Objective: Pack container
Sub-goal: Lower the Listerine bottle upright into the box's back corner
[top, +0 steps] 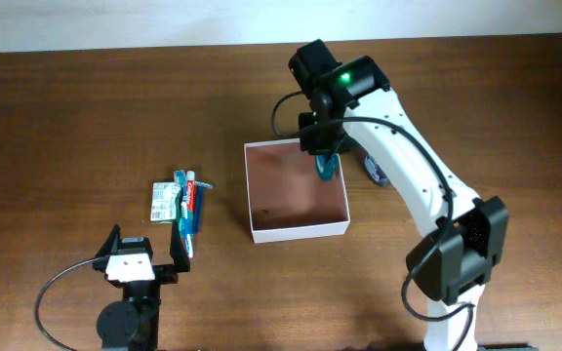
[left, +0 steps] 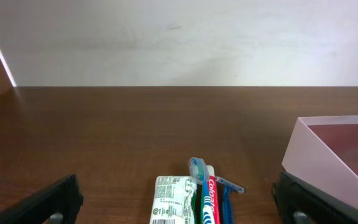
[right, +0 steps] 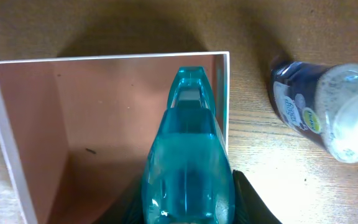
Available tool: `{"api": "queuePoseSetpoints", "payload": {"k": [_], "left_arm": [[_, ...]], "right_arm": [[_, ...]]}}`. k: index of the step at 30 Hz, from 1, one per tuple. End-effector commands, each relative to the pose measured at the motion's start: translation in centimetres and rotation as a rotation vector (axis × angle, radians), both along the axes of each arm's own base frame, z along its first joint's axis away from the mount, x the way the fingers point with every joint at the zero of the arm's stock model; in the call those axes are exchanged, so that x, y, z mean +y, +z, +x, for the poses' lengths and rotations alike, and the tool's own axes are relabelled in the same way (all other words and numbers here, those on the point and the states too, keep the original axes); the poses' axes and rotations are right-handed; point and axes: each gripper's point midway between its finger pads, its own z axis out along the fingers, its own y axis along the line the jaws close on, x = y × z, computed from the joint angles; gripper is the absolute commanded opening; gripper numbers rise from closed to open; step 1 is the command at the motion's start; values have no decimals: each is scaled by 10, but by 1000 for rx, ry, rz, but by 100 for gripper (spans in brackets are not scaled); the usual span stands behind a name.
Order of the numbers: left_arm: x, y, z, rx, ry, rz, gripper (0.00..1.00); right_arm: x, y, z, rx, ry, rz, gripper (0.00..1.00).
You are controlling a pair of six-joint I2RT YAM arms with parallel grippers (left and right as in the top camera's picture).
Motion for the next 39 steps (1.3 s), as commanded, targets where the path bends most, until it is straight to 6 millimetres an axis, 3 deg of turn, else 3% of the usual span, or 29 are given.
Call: {"api": "queuePoseSetpoints", "payload": {"k": [1,9,15,25,39], "left_arm": [[-1,-1,0,-1,-8,14,100],[-1,-1,0,-1,-8,14,99],[-1,-1,0,-1,-8,14,100],[-1,-1,0,-1,-8,14,99],[-1,-1,0,-1,-8,14,99]], "right_arm": [[1,3,8,-32,2,-15,15],[-8,-1,16,-61,-10,-70,15],[-5,-1,23,-84,-12,-58,15],[-4,-18,24,-47,8,-80,16],[0,-20,30,-69,15,-71,16]]}}
